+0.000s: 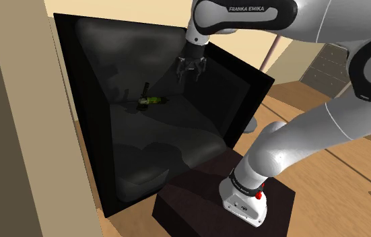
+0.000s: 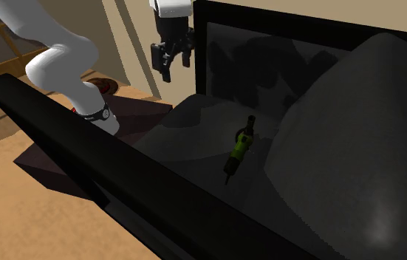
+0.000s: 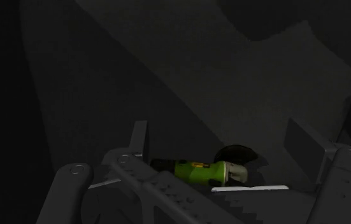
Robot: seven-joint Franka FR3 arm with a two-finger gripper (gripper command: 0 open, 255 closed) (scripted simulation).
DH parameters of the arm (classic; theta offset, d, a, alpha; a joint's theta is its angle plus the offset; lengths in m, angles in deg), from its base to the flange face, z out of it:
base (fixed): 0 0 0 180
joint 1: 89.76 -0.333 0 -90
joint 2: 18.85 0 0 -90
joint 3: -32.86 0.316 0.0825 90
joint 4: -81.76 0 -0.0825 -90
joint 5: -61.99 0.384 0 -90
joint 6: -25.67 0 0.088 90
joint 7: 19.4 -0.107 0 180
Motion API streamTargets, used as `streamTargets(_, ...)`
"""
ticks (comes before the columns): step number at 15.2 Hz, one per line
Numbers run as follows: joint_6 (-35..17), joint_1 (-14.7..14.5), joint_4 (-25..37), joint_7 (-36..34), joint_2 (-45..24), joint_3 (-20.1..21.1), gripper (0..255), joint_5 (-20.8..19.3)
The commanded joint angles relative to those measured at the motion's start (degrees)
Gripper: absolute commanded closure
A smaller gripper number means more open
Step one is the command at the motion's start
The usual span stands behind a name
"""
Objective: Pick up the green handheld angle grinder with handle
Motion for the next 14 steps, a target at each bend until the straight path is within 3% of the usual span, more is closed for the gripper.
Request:
streamTargets(1,-3.2,-0.2,1.3,-0.5,-3.9,-0.2,0,1.1)
streamTargets(14,-14.5,-0.4,19.5,-1.0,-31.1,-1.3,0,9.9)
